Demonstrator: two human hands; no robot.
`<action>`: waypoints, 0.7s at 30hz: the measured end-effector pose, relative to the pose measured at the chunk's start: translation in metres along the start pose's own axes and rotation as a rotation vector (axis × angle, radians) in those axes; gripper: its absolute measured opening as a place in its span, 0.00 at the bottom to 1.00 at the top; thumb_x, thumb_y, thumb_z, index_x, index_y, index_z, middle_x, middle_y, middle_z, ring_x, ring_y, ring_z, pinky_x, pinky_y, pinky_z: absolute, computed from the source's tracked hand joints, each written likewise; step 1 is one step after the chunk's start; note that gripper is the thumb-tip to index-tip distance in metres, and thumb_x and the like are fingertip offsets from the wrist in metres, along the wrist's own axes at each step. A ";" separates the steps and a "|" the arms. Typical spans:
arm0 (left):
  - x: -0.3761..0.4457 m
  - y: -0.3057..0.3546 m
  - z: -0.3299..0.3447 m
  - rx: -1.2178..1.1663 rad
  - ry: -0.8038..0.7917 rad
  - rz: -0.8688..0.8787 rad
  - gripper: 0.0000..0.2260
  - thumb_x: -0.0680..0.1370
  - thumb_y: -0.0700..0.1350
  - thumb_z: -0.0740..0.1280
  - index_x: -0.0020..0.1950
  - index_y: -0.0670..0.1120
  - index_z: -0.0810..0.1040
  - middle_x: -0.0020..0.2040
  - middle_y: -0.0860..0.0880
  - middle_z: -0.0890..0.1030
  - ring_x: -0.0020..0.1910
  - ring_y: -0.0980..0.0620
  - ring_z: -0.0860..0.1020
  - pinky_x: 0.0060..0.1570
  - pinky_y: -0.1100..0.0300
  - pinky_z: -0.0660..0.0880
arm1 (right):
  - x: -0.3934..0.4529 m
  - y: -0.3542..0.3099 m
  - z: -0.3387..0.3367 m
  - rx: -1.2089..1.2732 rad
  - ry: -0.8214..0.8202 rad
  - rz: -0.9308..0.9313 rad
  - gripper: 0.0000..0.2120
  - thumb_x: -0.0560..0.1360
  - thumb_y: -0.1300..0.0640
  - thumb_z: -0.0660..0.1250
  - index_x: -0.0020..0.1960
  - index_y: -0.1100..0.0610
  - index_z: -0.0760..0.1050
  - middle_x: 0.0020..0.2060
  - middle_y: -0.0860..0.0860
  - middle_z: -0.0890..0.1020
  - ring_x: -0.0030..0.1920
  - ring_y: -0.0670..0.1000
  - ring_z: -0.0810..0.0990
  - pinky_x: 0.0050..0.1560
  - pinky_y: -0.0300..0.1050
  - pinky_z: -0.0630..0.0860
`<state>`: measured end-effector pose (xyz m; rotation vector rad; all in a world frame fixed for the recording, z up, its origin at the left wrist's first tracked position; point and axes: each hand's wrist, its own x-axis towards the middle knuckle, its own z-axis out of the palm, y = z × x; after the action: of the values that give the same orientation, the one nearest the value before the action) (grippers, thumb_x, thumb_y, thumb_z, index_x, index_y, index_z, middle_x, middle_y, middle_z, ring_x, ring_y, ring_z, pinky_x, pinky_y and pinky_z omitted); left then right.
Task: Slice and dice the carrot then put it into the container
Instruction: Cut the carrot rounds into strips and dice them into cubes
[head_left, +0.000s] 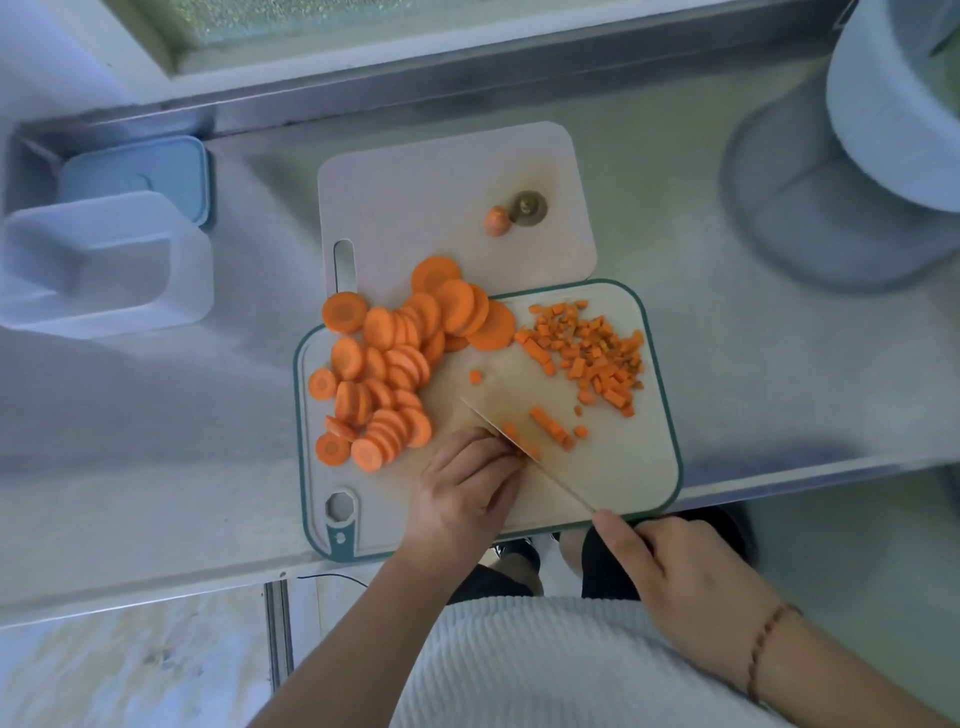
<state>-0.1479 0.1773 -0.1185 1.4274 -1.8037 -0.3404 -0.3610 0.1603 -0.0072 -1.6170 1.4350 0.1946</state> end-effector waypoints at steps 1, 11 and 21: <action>0.000 0.001 0.000 -0.005 0.002 0.001 0.02 0.76 0.36 0.74 0.46 0.38 0.86 0.48 0.46 0.85 0.53 0.48 0.80 0.57 0.56 0.78 | 0.000 0.001 0.001 -0.019 0.002 0.013 0.31 0.72 0.30 0.43 0.26 0.53 0.62 0.21 0.46 0.72 0.26 0.45 0.71 0.31 0.40 0.68; 0.001 -0.002 0.002 -0.055 -0.028 -0.030 0.02 0.73 0.32 0.76 0.45 0.37 0.85 0.47 0.45 0.84 0.49 0.46 0.82 0.57 0.59 0.77 | 0.036 -0.008 0.009 0.034 0.006 0.026 0.33 0.70 0.28 0.44 0.26 0.55 0.63 0.19 0.47 0.69 0.24 0.45 0.69 0.31 0.41 0.69; 0.020 0.010 0.007 -0.090 0.106 -0.225 0.10 0.73 0.33 0.72 0.45 0.47 0.77 0.50 0.53 0.78 0.45 0.53 0.79 0.42 0.63 0.76 | 0.005 0.025 -0.007 0.166 0.026 0.016 0.37 0.66 0.20 0.46 0.28 0.56 0.58 0.22 0.48 0.61 0.25 0.45 0.61 0.29 0.37 0.60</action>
<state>-0.1607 0.1608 -0.1086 1.5584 -1.5279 -0.4461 -0.3840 0.1550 -0.0193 -1.4779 1.4453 0.0614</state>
